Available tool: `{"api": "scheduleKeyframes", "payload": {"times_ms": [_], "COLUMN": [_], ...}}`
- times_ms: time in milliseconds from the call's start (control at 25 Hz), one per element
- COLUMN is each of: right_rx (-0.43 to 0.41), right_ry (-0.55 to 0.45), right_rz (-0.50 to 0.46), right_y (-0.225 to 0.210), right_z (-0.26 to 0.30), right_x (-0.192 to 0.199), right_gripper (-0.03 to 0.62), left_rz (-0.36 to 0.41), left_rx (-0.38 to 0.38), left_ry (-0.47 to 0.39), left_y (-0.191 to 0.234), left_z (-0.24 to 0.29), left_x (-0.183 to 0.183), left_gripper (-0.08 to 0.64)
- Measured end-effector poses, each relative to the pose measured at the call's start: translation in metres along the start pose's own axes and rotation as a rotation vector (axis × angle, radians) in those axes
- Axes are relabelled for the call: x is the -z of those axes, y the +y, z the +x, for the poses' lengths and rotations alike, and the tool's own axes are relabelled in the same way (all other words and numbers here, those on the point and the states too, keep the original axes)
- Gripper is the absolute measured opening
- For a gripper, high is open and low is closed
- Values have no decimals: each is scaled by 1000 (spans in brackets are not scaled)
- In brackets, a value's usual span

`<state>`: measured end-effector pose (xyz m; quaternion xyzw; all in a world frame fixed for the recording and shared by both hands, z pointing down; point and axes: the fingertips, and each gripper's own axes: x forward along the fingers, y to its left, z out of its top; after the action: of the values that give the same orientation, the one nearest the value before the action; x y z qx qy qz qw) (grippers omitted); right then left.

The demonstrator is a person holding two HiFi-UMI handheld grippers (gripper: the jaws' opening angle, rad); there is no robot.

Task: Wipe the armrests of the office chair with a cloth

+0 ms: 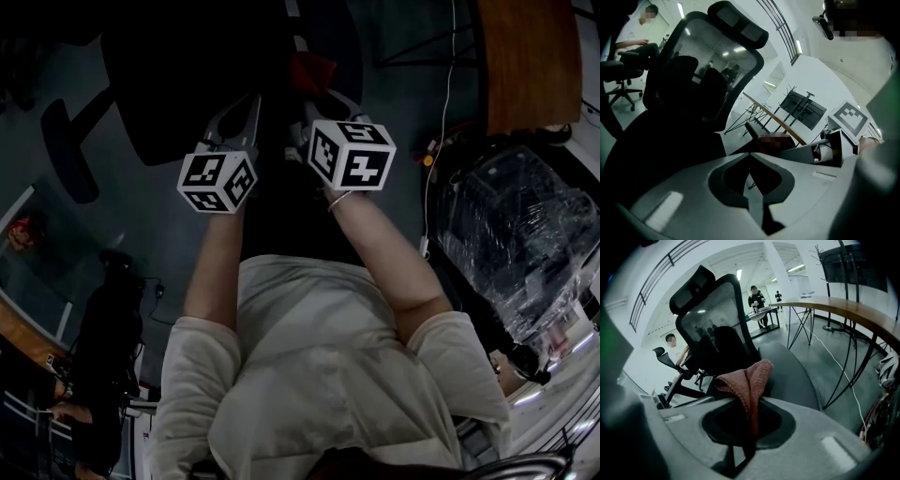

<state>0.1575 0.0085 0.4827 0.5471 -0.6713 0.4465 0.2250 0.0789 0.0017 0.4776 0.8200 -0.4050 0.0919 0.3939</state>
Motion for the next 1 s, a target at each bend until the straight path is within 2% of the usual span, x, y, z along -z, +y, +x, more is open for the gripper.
{"api": "scheduleKeyframes", "payload": {"times_ms": [200, 400, 520, 600, 840, 1000], "right_rx": [-11, -26, -19, -38, -121, -211], "right_ry": [-8, 12, 34, 8, -78, -79], "right_rz": [-49, -43, -66, -114, -378, -451], "right_y": [-4, -6, -16, -14, 43, 106], "right_z": [-16, -27, -39, -47, -59, -46], "right_x": [20, 36, 53, 54, 38, 30], "right_gripper": [41, 43, 43, 43, 43, 43], "left_rz": [3, 16, 25, 32, 34, 16], "left_rx": [-7, -24, -58, -96, -223, -319], "left_ry": [-7, -41, -87, -125, -179, -221], "left_y": [-16, -23, -28, -28, -4, 37], "left_z": [-8, -25, -44, -64, -146, -205], "left_x": [16, 16, 12, 5, 0, -10], "left_gripper": [11, 12, 11, 11, 14, 14]}}
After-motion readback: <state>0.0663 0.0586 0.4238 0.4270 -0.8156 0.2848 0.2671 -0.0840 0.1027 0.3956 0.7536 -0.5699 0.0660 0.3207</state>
